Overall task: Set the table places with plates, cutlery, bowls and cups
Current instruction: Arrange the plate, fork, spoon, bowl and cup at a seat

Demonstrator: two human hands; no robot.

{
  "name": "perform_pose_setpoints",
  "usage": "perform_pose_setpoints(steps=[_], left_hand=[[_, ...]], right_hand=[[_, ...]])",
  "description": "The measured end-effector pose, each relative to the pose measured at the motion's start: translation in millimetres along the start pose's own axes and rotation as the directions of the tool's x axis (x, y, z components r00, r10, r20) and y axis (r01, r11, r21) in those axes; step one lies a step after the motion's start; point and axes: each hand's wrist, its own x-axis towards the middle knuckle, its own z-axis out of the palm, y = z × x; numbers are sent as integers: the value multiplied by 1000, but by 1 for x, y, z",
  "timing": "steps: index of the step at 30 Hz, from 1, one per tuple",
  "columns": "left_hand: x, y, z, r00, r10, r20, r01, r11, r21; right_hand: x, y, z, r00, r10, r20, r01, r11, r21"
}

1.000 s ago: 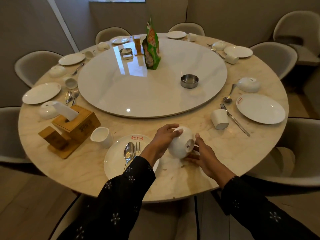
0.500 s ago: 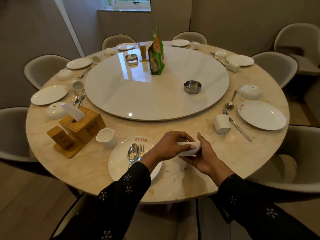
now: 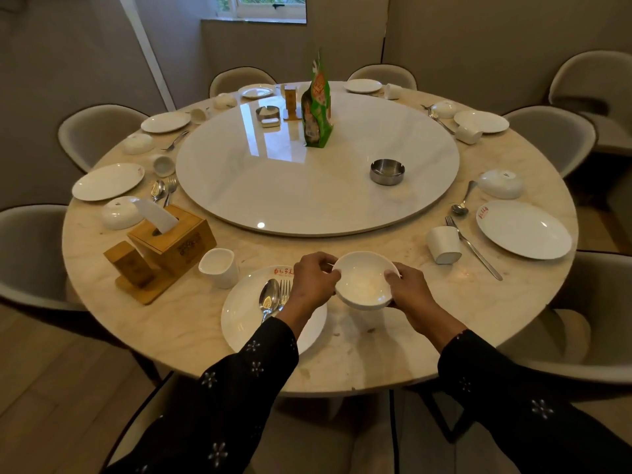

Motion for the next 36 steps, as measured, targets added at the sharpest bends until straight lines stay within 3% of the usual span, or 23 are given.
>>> perform_pose_setpoints(steps=[5, 10, 21, 27, 31, 36], left_hand=[[-3, -20, 5, 999, 38, 9, -39, 991, 131], [-6, -35, 14, 998, 51, 29, -57, 963, 265], [-7, -46, 22, 994, 76, 76, -97, 942, 322], [-12, -53, -6, 984, 97, 148, -137, 949, 285], [-14, -66, -61, 992, 120, 28, -123, 964, 237], [-13, -101, -128, 985, 51, -166, -12, 973, 231]], right_hand=[[1, 14, -5, 998, 0, 68, 9, 992, -127], [0, 27, -4, 999, 21, 28, -15, 979, -204], [-7, 42, 3, 996, 15, -83, -37, 963, -267], [-18, 46, 11, 986, 43, -162, -78, 973, -217], [-30, 49, 16, 966, 95, -241, -128, 984, -127], [-50, 55, 23, 948, 190, -255, -191, 981, 19]])
